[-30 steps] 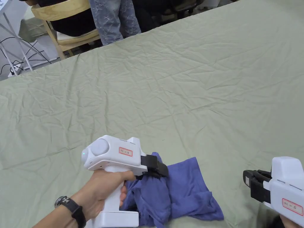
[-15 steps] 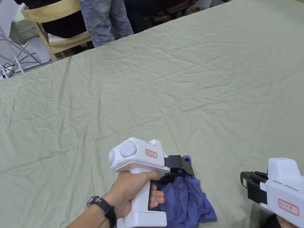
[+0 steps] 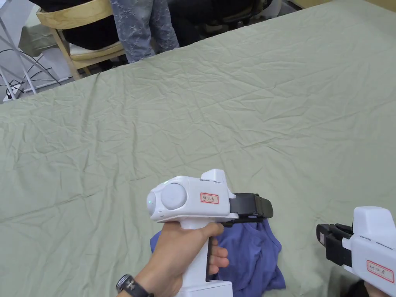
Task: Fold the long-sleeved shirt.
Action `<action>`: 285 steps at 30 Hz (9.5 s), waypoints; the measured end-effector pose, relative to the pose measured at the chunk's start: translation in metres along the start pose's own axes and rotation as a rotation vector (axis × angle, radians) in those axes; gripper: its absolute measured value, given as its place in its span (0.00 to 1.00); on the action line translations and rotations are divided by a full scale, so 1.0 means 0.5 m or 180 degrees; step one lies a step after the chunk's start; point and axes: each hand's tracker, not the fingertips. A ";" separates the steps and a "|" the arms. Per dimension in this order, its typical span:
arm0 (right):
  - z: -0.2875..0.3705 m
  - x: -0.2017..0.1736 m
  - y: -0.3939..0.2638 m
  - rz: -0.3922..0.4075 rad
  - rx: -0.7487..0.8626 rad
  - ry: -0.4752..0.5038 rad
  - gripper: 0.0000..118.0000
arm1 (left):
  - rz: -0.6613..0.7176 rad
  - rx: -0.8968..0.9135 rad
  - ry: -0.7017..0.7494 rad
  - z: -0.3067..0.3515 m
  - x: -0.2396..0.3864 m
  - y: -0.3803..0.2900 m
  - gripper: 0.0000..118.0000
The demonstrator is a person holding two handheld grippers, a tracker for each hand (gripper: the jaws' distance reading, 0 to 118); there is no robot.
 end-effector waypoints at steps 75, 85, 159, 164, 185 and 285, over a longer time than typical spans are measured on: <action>0.045 -0.230 0.007 0.0743 0.0226 0.0239 0.01 | -0.0225 0.1304 0.1782 0.395 -0.160 -0.324 0.01; 0.054 -0.245 0.011 0.0871 0.0223 0.0115 0.01 | -0.0017 0.1361 0.1760 0.406 -0.179 -0.354 0.01; -0.330 -0.206 0.062 0.1508 -0.1557 0.0302 0.01 | 0.1214 0.0189 -0.0665 0.032 -0.429 -0.159 0.19; -0.229 -0.233 0.080 0.1503 -0.0977 0.0333 0.01 | 0.1073 0.0223 -0.0482 0.065 -0.406 -0.161 0.19; -0.104 -0.387 0.053 0.1680 -0.0296 0.0654 0.01 | 0.1126 0.0406 -0.0002 0.269 -0.522 -0.220 0.18; 0.199 -0.356 0.483 0.1192 0.1888 -0.0013 0.01 | -0.0832 0.3052 0.2488 0.670 0.052 0.045 0.01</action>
